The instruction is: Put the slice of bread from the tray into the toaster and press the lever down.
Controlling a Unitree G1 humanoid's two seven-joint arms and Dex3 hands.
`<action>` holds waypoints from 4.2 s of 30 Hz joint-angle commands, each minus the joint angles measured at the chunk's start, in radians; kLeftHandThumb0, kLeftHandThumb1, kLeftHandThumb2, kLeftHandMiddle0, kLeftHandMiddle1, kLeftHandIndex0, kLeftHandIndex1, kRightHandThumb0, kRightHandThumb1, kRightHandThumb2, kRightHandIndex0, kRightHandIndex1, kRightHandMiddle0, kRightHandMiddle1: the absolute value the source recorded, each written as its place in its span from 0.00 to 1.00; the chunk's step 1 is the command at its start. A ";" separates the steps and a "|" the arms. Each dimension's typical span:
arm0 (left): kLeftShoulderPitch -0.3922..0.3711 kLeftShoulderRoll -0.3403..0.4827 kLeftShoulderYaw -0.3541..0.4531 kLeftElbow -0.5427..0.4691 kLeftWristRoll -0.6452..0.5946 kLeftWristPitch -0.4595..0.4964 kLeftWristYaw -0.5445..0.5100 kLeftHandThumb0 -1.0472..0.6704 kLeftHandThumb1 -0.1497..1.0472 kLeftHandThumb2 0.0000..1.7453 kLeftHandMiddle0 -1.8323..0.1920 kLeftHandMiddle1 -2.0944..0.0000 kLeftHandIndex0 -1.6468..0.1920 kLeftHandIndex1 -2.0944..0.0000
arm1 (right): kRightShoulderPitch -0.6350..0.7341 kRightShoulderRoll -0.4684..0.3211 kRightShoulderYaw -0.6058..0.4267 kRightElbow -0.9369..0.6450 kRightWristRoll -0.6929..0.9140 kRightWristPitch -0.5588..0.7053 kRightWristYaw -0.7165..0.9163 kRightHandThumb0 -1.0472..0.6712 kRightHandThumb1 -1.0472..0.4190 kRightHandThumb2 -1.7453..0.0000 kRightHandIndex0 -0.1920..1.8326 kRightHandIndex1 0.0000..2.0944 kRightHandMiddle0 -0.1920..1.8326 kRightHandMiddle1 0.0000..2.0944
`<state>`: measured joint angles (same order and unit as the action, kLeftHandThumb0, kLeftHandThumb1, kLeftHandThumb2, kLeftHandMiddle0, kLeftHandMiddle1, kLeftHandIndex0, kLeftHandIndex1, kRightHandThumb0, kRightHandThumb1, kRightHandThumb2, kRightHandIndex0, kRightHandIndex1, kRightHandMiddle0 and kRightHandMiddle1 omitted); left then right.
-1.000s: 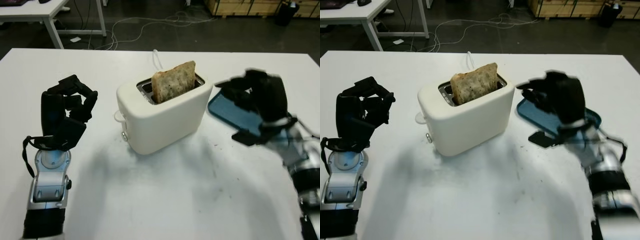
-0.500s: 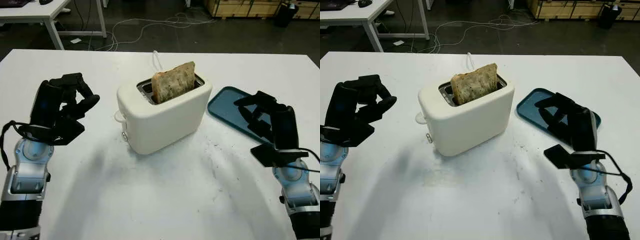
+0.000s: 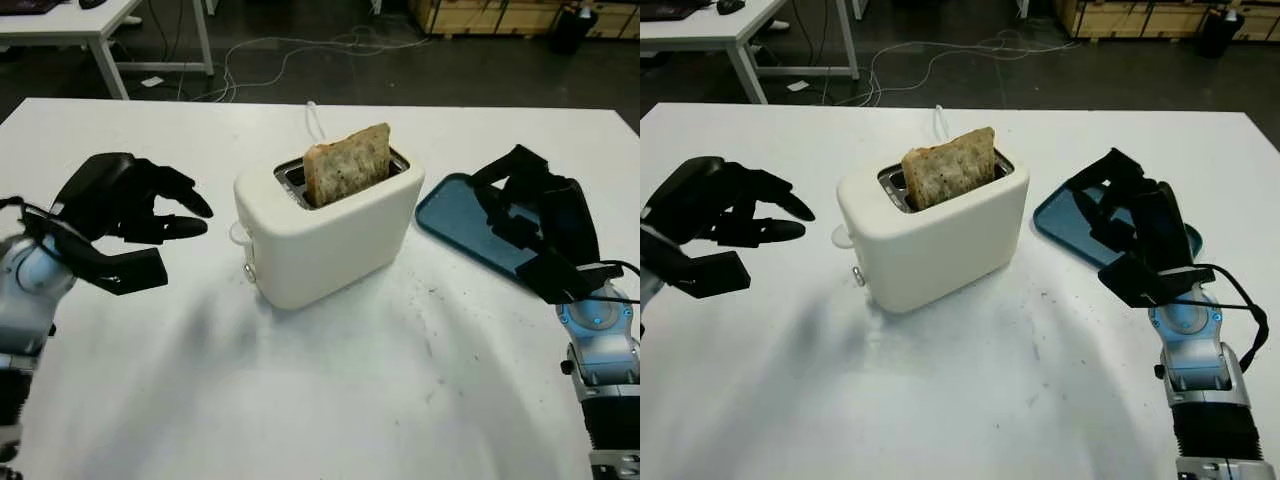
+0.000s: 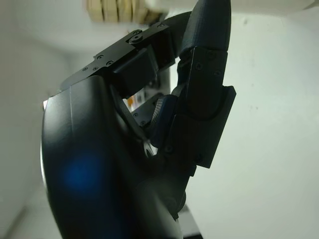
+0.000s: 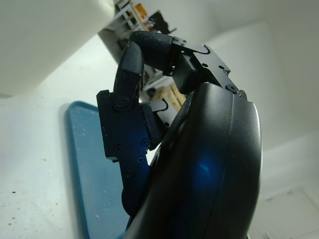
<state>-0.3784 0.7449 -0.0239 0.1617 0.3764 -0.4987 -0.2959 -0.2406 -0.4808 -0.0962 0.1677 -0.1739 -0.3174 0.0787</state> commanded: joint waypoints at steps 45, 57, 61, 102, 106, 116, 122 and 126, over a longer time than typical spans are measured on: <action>-0.111 0.017 -0.071 0.072 -0.016 -0.172 -0.129 0.11 0.89 0.01 0.36 0.17 0.17 0.98 | -0.052 0.015 0.057 0.258 -0.025 -0.020 0.030 0.33 0.09 0.75 0.48 0.83 0.37 0.83; -0.157 0.023 -0.118 0.137 0.003 -0.212 -0.138 0.12 0.89 0.02 0.35 0.17 0.17 0.98 | -0.057 0.010 0.048 0.276 -0.017 -0.054 0.039 0.32 0.09 0.74 0.47 0.83 0.37 0.83; -0.159 0.029 -0.121 0.130 0.003 -0.205 -0.148 0.12 0.89 0.02 0.35 0.17 0.17 0.99 | -0.057 0.009 0.048 0.266 -0.024 -0.035 0.041 0.32 0.09 0.74 0.47 0.83 0.37 0.83; 0.021 -0.293 -0.444 0.363 0.396 0.152 0.355 0.14 0.84 0.00 0.26 0.34 0.13 1.00 | -0.079 -0.050 0.044 0.270 -0.002 -0.081 0.138 0.34 0.09 0.74 0.48 0.83 0.39 0.80; 0.029 -0.281 -0.430 0.349 0.381 0.146 0.371 0.14 0.83 0.00 0.27 0.30 0.14 1.00 | -0.074 -0.047 0.043 0.261 0.010 -0.079 0.152 0.33 0.09 0.75 0.48 0.83 0.37 0.83; 0.082 -0.322 -0.407 0.353 0.349 0.222 0.442 0.14 0.79 0.00 0.22 0.43 0.12 1.00 | -0.066 -0.058 0.043 0.259 0.005 -0.096 0.163 0.32 0.09 0.73 0.48 0.83 0.37 0.83; 0.058 -0.405 -0.446 0.531 0.317 0.285 0.434 0.16 0.79 0.00 0.17 0.71 0.11 1.00 | -0.053 -0.070 0.042 0.242 -0.004 -0.098 0.157 0.31 0.09 0.72 0.49 0.83 0.38 0.78; 0.044 -0.397 -0.468 0.547 0.305 0.295 0.403 0.17 0.77 0.00 0.14 0.79 0.12 1.00 | -0.050 -0.074 0.037 0.252 0.003 -0.105 0.160 0.31 0.09 0.72 0.49 0.83 0.36 0.81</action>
<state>-0.4304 0.4721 -0.3057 0.5154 0.5600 -0.3515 0.2616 -0.2959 -0.5339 -0.0492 0.4306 -0.1746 -0.4009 0.2366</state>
